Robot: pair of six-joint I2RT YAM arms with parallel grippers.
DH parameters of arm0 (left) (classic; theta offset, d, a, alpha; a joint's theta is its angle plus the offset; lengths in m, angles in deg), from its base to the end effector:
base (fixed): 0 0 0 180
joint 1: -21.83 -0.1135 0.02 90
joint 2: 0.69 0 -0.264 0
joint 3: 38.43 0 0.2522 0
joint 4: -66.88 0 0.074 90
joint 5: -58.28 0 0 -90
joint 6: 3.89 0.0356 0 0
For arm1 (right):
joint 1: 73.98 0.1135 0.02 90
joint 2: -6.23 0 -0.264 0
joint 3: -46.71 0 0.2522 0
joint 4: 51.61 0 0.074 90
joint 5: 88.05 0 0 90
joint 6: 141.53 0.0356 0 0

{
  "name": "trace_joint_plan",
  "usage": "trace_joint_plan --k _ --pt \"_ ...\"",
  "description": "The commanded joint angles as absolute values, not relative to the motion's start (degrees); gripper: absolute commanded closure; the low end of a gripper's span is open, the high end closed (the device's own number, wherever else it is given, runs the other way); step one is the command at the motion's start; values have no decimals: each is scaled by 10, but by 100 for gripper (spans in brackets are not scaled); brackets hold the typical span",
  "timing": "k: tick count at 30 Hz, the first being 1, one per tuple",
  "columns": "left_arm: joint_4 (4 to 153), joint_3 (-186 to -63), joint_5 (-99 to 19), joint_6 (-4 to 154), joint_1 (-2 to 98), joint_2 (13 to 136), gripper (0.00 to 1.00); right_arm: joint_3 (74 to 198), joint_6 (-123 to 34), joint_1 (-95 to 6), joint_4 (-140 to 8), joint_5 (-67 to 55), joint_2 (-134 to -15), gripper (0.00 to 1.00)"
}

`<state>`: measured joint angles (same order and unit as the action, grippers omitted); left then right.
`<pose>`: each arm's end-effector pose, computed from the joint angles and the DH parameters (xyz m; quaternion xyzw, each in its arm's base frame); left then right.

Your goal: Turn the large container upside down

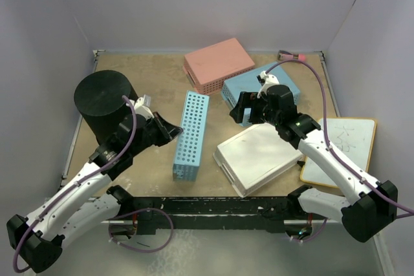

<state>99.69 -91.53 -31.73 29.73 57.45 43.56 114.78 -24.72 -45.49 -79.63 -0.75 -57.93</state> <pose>0.1465 -0.1050 0.2920 -0.1510 0.8248 -0.3920 0.3785 0.2247 0.1238 0.3235 -0.0251 0.8387 0.2698 0.4724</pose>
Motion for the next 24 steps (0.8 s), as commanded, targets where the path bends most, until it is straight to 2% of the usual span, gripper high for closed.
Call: trace_joint_plan --k 1,9,24 --pt "1002 -901 -309 300 569 436 100 1148 -247 -454 -782 -16 -573 0" --pt "998 -872 -307 284 553 410 100 1147 -246 -454 -783 -14 -573 0" --pt "1128 -898 -209 312 541 356 100 1148 -246 -454 -774 -24 -586 0"
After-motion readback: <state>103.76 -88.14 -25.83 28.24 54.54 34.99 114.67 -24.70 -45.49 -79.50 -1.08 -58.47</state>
